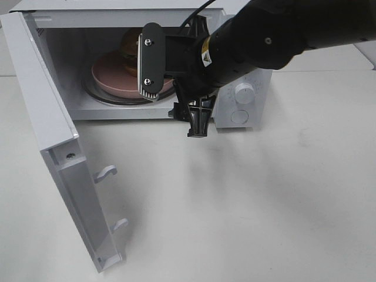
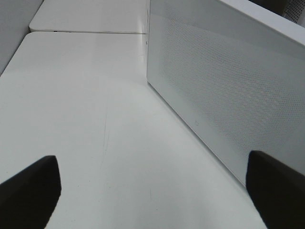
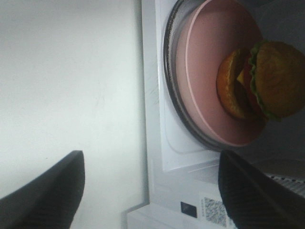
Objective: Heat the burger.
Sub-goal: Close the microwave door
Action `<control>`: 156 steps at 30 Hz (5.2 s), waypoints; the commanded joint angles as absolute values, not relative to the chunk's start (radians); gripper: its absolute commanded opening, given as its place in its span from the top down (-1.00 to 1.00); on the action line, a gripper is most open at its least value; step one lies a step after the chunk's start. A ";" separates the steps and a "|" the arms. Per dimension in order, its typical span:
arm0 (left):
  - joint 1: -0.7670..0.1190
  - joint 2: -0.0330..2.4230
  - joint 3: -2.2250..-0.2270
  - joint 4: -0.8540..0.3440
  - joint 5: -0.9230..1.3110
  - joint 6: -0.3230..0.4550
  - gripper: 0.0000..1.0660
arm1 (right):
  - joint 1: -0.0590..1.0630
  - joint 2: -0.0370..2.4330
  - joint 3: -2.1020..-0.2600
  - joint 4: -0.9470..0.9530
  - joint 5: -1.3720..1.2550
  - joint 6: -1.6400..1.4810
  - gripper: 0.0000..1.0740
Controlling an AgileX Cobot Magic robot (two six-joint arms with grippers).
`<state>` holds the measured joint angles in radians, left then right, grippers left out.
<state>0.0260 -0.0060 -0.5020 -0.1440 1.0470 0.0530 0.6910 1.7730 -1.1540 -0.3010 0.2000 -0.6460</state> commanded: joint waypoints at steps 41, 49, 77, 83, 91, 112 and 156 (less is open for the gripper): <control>0.029 -0.025 -0.500 -0.147 1.037 0.054 -0.83 | 0.691 1.049 -0.783 -0.290 0.878 0.212 -0.33; 0.029 -0.025 -0.500 -0.147 1.037 0.054 -0.83 | 0.691 0.917 -0.783 -0.242 1.042 0.209 -0.33; 0.029 -0.025 -0.500 -0.147 1.037 0.054 -0.83 | 0.464 0.373 -0.551 -0.163 1.132 0.251 -0.33; 0.029 -0.025 -0.500 -0.147 1.037 0.054 -0.83 | 0.323 0.286 -0.551 -0.121 1.090 0.208 -0.33; 0.029 -0.025 -0.500 -0.147 1.037 0.054 -0.83 | 0.158 0.144 -0.509 -0.081 1.042 0.112 -0.33; 0.029 -0.024 -0.500 -0.146 1.037 0.054 -0.83 | -0.009 -0.030 -0.510 -0.058 1.041 0.076 -0.33; 0.029 0.046 -0.503 -0.145 1.031 0.043 -0.83 | -0.009 -0.030 -0.510 -0.058 1.041 0.076 -0.33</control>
<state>0.0260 0.0410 -0.5020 -0.1440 1.0450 0.0500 -0.0040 -0.0030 -0.5110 -0.0610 1.0460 0.0820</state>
